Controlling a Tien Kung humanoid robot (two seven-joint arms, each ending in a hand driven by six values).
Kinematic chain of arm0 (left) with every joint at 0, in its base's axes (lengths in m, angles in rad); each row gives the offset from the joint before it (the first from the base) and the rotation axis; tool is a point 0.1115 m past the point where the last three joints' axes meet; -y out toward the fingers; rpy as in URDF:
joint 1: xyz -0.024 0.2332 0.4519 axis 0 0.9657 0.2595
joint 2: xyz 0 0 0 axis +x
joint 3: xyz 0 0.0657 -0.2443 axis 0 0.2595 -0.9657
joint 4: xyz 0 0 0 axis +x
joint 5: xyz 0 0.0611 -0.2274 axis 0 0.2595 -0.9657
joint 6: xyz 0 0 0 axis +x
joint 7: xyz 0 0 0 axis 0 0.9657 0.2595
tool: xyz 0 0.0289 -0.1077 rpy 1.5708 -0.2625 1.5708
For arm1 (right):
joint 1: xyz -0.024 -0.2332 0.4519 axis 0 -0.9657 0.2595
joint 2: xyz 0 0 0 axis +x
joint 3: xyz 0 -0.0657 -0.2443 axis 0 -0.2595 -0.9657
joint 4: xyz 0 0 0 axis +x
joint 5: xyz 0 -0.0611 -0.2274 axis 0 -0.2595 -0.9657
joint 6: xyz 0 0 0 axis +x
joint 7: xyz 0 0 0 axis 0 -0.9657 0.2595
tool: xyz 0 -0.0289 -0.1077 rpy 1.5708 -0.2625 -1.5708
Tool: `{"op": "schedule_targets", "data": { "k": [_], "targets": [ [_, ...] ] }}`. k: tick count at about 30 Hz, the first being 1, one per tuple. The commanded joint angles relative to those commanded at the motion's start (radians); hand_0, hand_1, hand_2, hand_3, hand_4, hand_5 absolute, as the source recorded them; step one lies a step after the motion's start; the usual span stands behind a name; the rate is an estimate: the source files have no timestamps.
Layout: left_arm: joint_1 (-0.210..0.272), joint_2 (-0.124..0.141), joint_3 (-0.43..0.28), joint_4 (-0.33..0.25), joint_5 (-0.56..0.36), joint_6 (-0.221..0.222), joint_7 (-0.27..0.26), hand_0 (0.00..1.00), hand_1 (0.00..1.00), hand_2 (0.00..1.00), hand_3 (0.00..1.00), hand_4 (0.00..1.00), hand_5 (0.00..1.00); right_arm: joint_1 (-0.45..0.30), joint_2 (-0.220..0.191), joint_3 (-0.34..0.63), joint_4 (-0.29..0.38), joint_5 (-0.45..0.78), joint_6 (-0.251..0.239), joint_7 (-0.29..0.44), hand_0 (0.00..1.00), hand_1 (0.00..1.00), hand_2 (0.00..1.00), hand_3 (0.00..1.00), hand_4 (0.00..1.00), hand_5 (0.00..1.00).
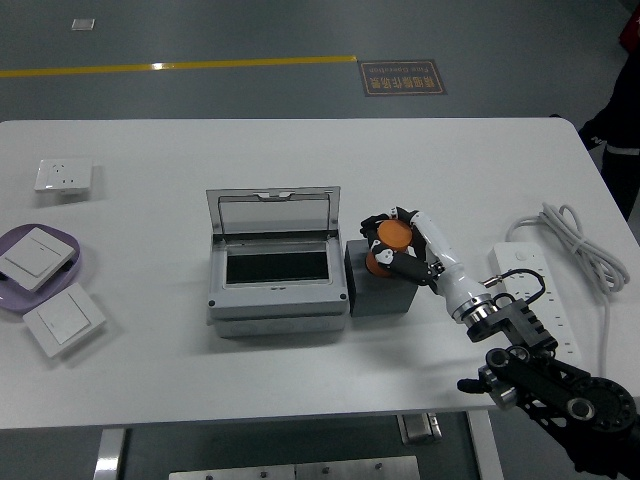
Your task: Pick up the cylinder from the cube,place it in the box,flap close box
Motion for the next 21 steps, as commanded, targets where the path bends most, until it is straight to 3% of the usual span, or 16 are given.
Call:
{"op": "schedule_targets", "data": {
  "k": [3, 10, 14, 15, 20, 21],
  "targets": [
    [0.0, 0.0, 0.0, 0.0, 0.0, 0.0, 0.0, 0.612, 0.623, 0.625, 0.641, 0.707, 0.253, -0.003, -0.003, 0.008, 0.027, 0.026, -0.006, -0.005, 0.517, 0.491, 0.445, 0.335, 0.029, 0.002],
    [0.001, 0.0, 0.008, 0.001, -0.007, 0.001, 0.001, 0.611, 0.624, 0.625, 0.642, 0.707, 0.253, -0.019, -0.015, 0.046, 0.162, 0.102, -0.026, -0.017, 0.488, 0.462, 0.429, 0.327, 0.028, 0.002],
    [0.001, 0.002, 0.016, 0.003, -0.016, 0.001, 0.001, 0.611, 0.624, 0.625, 0.642, 0.707, 0.253, -0.008, -0.024, 0.053, 0.244, 0.092, -0.03, -0.047, 0.488, 0.462, 0.429, 0.327, 0.028, 0.002],
    [0.001, 0.003, 0.018, 0.003, -0.018, 0.001, 0.001, 0.612, 0.623, 0.625, 0.641, 0.707, 0.253, -0.003, -0.025, 0.051, 0.265, 0.087, -0.029, -0.056, 0.417, 0.395, 0.413, 0.303, 0.014, 0.002],
    [0.002, 0.006, 0.026, 0.005, -0.026, 0.001, 0.001, 0.612, 0.623, 0.625, 0.641, 0.707, 0.253, 0.035, -0.023, 0.03, 0.346, 0.036, -0.014, -0.103, 0.417, 0.395, 0.413, 0.303, 0.014, 0.002],
    [0.002, 0.006, 0.027, 0.005, -0.026, 0.001, 0.001, 0.611, 0.623, 0.626, 0.641, 0.707, 0.253, 0.046, -0.022, 0.024, 0.356, 0.017, -0.008, -0.117, 0.146, 0.271, 0.378, 0.284, 0.002, 0.002]
  ]
}}
